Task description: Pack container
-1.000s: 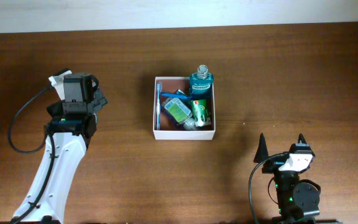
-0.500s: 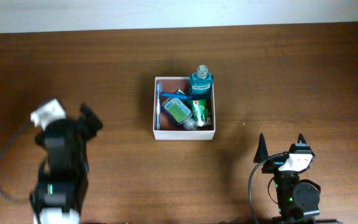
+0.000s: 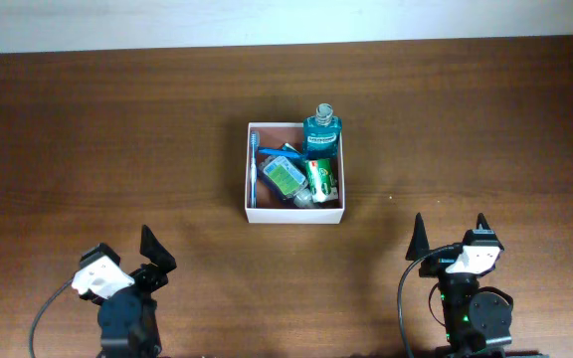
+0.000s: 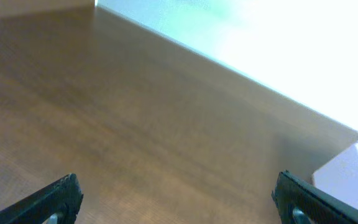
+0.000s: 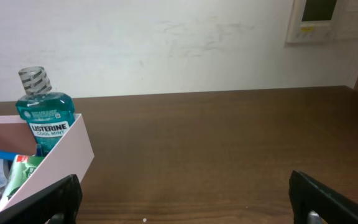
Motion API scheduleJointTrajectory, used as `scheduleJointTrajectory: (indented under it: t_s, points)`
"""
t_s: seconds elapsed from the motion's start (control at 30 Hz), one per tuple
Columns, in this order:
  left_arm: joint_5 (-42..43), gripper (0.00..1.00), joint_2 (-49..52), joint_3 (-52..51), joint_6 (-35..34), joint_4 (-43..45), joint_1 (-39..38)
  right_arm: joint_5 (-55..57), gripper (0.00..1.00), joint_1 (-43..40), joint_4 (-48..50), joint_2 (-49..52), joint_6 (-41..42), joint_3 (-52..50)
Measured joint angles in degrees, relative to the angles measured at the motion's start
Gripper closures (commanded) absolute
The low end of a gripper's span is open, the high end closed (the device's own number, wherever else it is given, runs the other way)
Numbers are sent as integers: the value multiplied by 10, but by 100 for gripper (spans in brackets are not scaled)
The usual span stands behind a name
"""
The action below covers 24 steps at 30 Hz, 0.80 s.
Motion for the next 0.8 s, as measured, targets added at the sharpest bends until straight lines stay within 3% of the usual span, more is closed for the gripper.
scheduleJointTrajectory:
  t_s: [0.2, 0.4, 0.47, 0.8]
  points:
    - [0, 0, -48, -29, 13, 82, 0, 0, 1, 0, 0, 0, 0, 0]
    - [44, 0, -50, -33, 112, 138, 0, 0, 1, 0, 0, 0, 0, 0]
    - [71, 1, -50, -39, 163, 140, 0, 0, 1, 0, 0, 0, 0, 0]
    - [143, 0, -51, -60, 277, 118, 4, 0, 1, 0, 0, 0, 0, 0]
